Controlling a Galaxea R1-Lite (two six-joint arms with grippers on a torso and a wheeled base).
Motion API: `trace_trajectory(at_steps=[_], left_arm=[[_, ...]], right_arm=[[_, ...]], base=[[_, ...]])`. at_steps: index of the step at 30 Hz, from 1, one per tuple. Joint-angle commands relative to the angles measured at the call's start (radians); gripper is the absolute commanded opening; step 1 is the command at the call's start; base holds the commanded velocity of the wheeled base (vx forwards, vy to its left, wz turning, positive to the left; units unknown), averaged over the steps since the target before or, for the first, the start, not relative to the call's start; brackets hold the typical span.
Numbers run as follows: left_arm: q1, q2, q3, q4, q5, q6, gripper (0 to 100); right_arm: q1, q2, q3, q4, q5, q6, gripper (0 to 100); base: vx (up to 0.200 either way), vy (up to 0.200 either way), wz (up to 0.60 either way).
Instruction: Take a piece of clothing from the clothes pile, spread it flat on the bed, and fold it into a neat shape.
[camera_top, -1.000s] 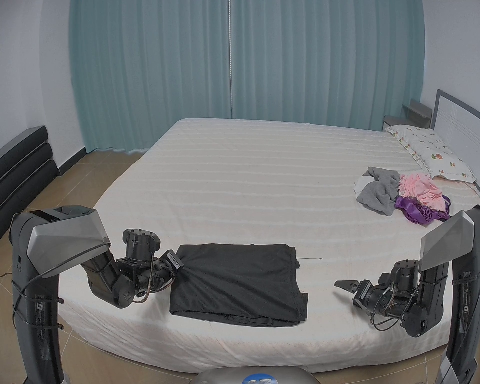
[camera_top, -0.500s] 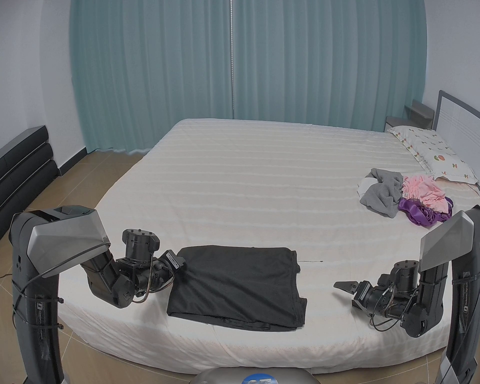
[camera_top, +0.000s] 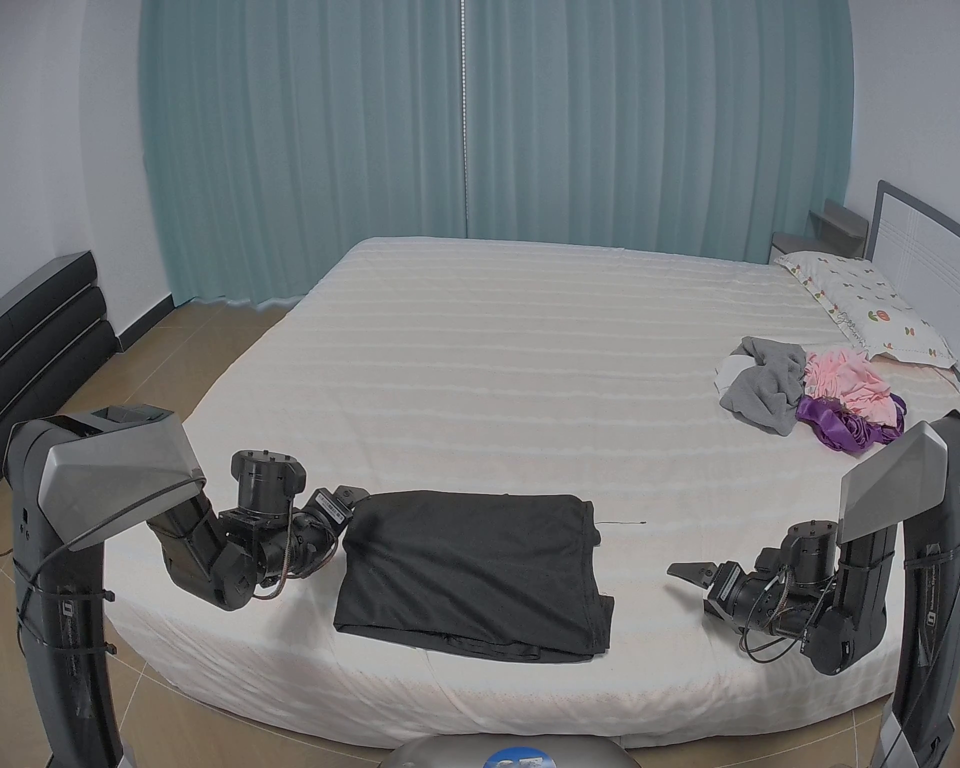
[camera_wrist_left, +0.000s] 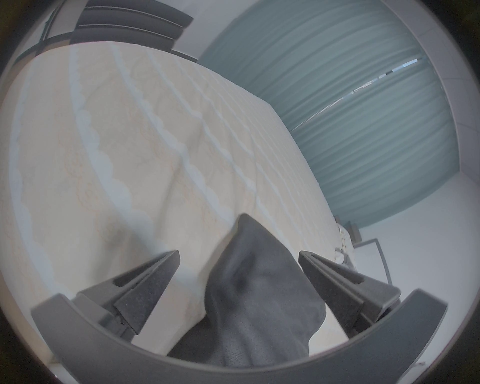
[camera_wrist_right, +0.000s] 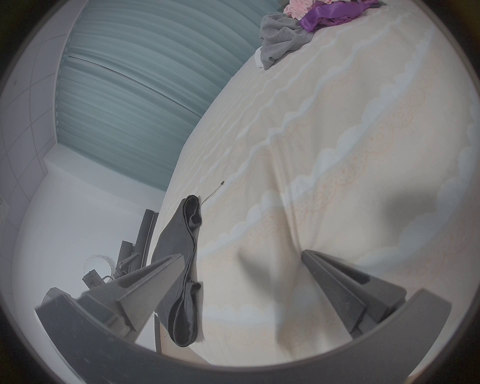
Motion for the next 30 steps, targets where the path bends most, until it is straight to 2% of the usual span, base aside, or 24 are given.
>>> trace_trajectory(at_steps=[1,6,12,18,30], left_arm=[[0.023,-0.023,0.007,0.000,0.000,-0.023,100],[0.035,-0.024,0.008,-0.017,-0.001,-0.069,100],[0.048,-0.029,0.016,-0.030,0.000,-0.073,100],[0.066,-0.055,0.060,-0.118,0.002,-0.072,100],[0.086,-0.161,0.123,-0.127,0.014,-0.069,100]], right_arm=[[0.001,0.002,0.001,-0.013,0.000,0.000,100],[0.003,0.002,0.001,-0.013,0.000,0.000,100],[0.006,0.002,0.003,-0.013,0.000,0.000,100],[0.006,0.002,-0.002,-0.013,0.000,0.000,100],[-0.002,-0.001,-0.006,-0.015,-0.001,0.001,100]], base=[[0.000,0.000,0.00],[0.000,0.000,0.00],[0.000,0.000,0.00],[0.000,0.000,0.00],[0.000,0.000,0.00]])
